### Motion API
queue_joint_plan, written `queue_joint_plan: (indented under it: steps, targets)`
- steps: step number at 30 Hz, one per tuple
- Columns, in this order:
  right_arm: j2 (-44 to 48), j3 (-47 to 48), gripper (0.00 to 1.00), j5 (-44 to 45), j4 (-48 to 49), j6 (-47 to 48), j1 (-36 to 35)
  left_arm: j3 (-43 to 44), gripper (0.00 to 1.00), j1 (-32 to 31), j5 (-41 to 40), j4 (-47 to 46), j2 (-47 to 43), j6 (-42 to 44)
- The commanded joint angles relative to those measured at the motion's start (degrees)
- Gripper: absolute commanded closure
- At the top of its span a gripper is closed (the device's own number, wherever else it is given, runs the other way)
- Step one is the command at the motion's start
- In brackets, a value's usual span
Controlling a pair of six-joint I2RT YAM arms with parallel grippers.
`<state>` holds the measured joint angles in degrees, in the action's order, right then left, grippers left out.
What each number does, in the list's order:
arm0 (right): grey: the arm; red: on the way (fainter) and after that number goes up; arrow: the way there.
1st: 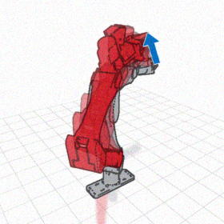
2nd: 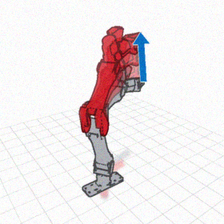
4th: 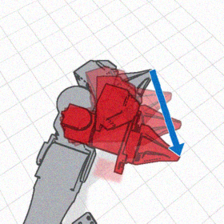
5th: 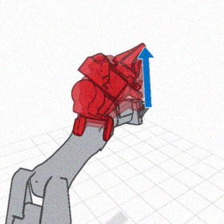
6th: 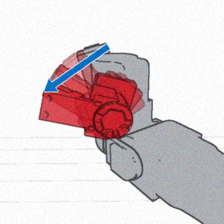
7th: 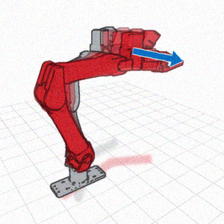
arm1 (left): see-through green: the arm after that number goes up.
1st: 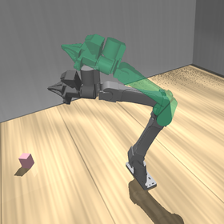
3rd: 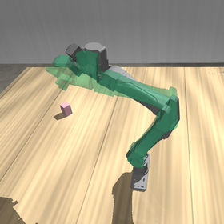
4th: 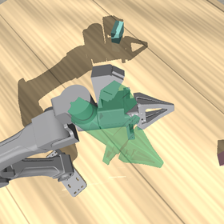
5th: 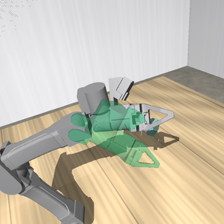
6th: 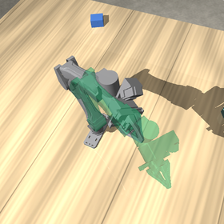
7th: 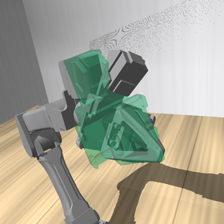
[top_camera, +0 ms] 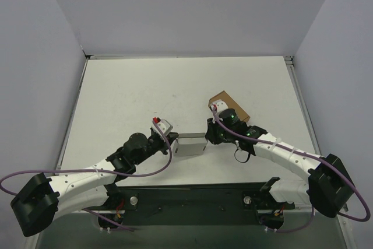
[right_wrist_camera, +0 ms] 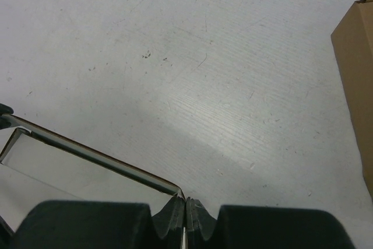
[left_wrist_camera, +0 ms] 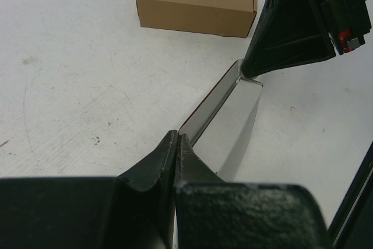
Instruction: Fold the paper box
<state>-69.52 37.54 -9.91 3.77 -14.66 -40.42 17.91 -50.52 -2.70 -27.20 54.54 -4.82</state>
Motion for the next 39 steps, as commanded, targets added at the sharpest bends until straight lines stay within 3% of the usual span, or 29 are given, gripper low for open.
queue_joint_plan:
  steps: [1,6,16,28,39]
  targets:
    - [1.9,1.3,0.99,-0.5,2.4,0.4,0.2,0.8,1.0,0.2,1.0,-1.6,0.1,0.6]
    - [2.3,0.3,1.0,0.2,4.0,-1.7,-0.7,0.8,1.0,0.2,1.2,-2.2,1.2,0.5]
    - [3.7,-0.7,1.0,12.6,4.9,-4.9,-8.5,1.0,1.0,0.2,-1.0,-3.7,4.0,-0.5]
    - [7.9,-7.4,1.0,31.3,8.8,-12.6,-17.0,2.0,1.0,-2.7,-8.8,-6.5,8.6,-5.1]
    - [5.8,-4.5,1.0,43.4,14.1,-9.8,-21.3,9.2,1.0,-6.6,-21.2,-6.6,15.3,-13.7]
